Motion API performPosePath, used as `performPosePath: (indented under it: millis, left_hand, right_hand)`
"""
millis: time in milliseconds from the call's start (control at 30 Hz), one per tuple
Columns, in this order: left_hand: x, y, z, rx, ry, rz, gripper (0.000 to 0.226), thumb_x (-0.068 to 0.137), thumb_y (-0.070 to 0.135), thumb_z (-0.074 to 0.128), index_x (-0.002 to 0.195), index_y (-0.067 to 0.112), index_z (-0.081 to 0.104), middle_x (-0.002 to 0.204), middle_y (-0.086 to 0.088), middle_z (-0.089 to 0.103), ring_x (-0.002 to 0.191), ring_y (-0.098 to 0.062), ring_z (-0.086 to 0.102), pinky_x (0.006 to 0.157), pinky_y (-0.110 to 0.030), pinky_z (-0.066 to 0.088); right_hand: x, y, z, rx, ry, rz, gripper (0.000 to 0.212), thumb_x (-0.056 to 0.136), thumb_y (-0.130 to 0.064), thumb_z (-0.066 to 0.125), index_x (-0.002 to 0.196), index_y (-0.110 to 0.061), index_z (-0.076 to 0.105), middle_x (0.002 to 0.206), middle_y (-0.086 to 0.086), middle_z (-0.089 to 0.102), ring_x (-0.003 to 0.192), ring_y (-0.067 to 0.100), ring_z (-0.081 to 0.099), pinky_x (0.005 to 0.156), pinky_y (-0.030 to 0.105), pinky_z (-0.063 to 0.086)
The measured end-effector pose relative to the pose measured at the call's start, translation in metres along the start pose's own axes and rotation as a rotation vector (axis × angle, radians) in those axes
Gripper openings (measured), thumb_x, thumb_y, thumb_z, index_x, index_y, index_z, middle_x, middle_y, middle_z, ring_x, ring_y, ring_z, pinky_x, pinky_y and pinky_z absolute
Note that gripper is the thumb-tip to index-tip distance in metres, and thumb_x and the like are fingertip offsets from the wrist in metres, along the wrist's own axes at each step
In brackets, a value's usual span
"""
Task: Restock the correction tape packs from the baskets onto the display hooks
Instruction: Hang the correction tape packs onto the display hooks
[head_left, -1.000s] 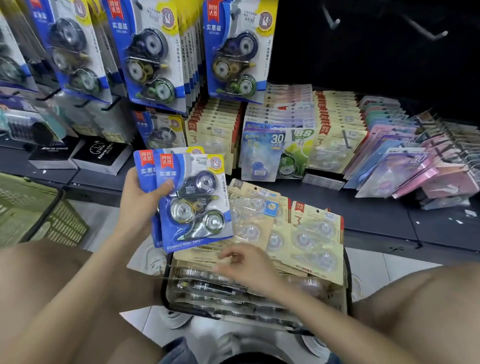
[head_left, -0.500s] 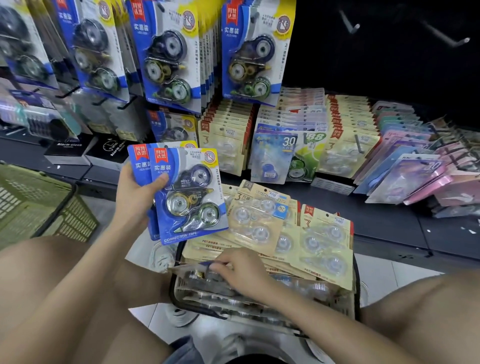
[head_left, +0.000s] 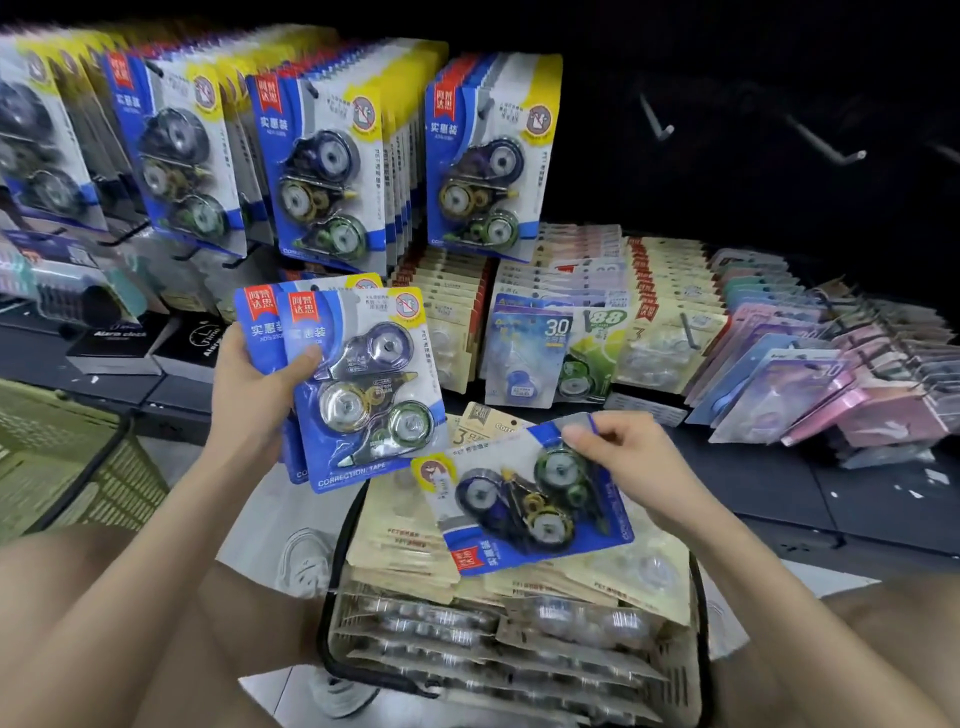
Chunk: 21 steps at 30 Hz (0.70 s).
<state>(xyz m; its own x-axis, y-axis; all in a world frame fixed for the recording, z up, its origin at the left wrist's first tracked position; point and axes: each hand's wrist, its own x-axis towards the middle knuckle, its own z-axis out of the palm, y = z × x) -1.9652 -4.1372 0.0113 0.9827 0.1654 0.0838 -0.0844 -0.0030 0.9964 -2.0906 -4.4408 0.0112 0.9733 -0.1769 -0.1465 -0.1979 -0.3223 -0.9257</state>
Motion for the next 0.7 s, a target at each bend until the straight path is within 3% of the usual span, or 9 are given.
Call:
performPosePath:
  millis: [67,133,233,400,500,567,600,700]
  left_hand:
    - [0.001,0.003,0.006,0.008,0.008,0.022,0.033,0.090,0.002,0.067,0.113,0.015,0.048,0.101,0.007,0.064,0.085,-0.004,0.064,0.073,-0.023,0.050]
    - [0.002,0.004,0.011,0.018,0.014,0.037,0.031,0.089,0.002,0.068,0.106,0.020,0.049,0.100,0.009,0.063,0.085,-0.003,0.064,0.072,-0.023,0.050]
    - [0.001,0.003,0.017,0.017,0.007,0.031,0.035,0.089,0.002,0.068,0.098,0.029,0.048,0.100,0.009,0.063,0.086,-0.004,0.063,0.072,-0.023,0.049]
    - [-0.001,-0.003,0.018,0.017,-0.026,0.015,0.035,0.089,0.001,0.068,0.096,0.030,0.049,0.100,0.008,0.064,0.086,-0.006,0.064,0.073,-0.025,0.050]
    - [-0.003,-0.006,0.017,0.018,-0.044,0.007,0.035,0.089,0.000,0.067,0.096,0.029,0.049,0.102,0.006,0.063,0.086,-0.007,0.064,0.073,-0.025,0.051]
    - [-0.002,-0.007,0.017,0.022,-0.045,-0.003,0.035,0.089,0.000,0.067,0.097,0.028,0.048,0.102,0.006,0.062,0.087,-0.008,0.063,0.074,-0.025,0.051]
    - [-0.002,-0.007,0.017,0.023,-0.047,-0.007,0.034,0.089,0.001,0.068,0.098,0.028,0.048,0.103,0.005,0.063,0.089,-0.009,0.064,0.075,-0.027,0.051]
    - [-0.002,-0.006,0.017,0.038,-0.047,0.001,0.034,0.089,0.002,0.068,0.098,0.029,0.049,0.110,-0.001,0.063,0.094,-0.014,0.064,0.083,-0.033,0.053]
  right_hand:
    - [0.006,0.000,-0.013,0.060,0.068,0.008,0.027,0.097,-0.014,0.059,0.080,0.003,0.070,0.074,0.020,0.070,0.073,0.016,0.062,0.068,0.033,0.046]
    - [0.015,0.008,-0.022,0.143,0.163,0.070,0.023,0.098,-0.009,0.056,0.082,-0.001,0.071,0.072,0.012,0.073,0.067,0.014,0.065,0.064,0.028,0.049]
    - [0.027,0.037,-0.021,0.255,0.250,0.323,0.023,0.097,-0.004,0.055,0.076,-0.006,0.063,0.062,0.006,0.064,0.053,0.015,0.058,0.055,0.026,0.045]
    - [0.021,0.082,-0.011,0.214,0.112,0.638,0.028,0.090,0.013,0.043,0.079,-0.007,0.058,0.067,0.010,0.058,0.055,0.020,0.058,0.054,0.030,0.052]
    - [0.020,0.084,-0.012,0.147,0.030,0.646,0.007,0.091,-0.009,0.063,0.084,-0.011,0.064,0.076,0.007,0.064,0.066,0.020,0.059,0.058,0.028,0.047]
    - [0.024,0.083,-0.011,0.027,-0.041,0.586,0.030,0.079,-0.040,0.077,0.090,-0.014,0.067,0.090,0.004,0.069,0.078,0.021,0.064,0.063,0.028,0.045]
    - [0.026,0.081,-0.009,-0.047,-0.064,0.546,0.040,0.073,-0.046,0.081,0.093,-0.015,0.066,0.094,0.002,0.068,0.083,0.021,0.065,0.065,0.028,0.045]
    - [0.033,0.076,0.001,-0.186,-0.168,0.394,0.026,0.074,-0.030,0.086,0.085,-0.017,0.066,0.089,-0.002,0.069,0.082,0.014,0.065,0.073,0.030,0.050]
